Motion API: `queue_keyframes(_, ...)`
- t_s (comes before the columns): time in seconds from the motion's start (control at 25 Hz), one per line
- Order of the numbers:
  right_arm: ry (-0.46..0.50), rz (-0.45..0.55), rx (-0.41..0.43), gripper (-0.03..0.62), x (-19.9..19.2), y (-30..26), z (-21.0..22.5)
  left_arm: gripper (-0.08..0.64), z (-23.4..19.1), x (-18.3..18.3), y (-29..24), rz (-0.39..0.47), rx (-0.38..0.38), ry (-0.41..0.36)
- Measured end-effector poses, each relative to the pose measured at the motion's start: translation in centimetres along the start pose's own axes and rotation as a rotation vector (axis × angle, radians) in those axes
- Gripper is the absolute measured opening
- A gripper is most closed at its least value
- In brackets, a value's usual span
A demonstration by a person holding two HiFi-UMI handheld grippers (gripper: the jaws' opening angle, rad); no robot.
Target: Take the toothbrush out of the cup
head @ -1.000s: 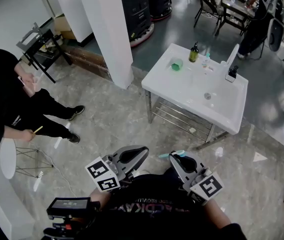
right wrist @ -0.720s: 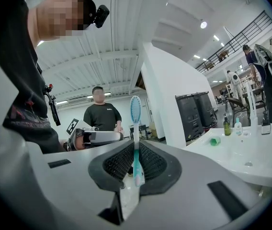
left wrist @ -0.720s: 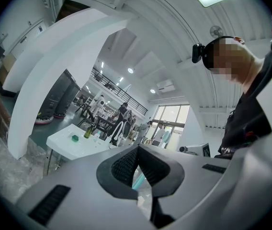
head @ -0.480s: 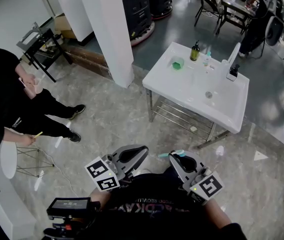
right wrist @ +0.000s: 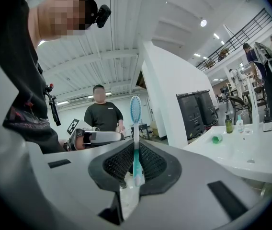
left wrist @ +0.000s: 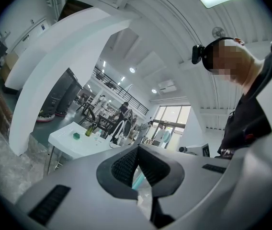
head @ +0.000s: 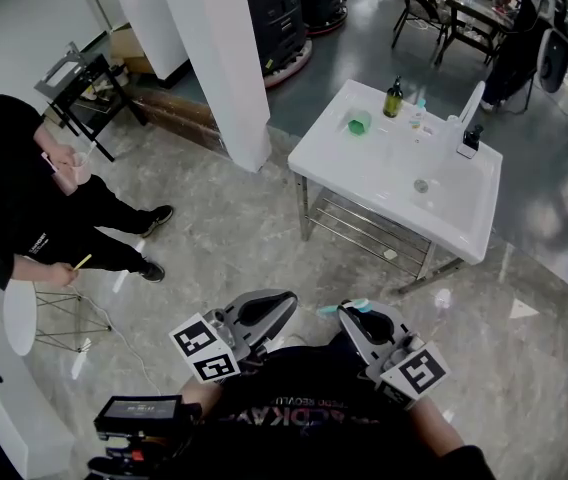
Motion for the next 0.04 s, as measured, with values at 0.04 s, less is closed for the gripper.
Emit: queue_keyframes(0.04, -0.001, 0.000, -0.001, 0.043, -0.02, 0.00, 0.04, 0.006, 0.00, -0.02, -0.02, -0.001, 0.000, -0.001)
Point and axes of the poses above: the fingertips, and each gripper's own axes: y backward along the fingers, z to its right, x out of its top, the point moved 7 cm from there along y, backward along the fingers, and after that the axes turned 7 degrees about -y, right-handed, at the moved point
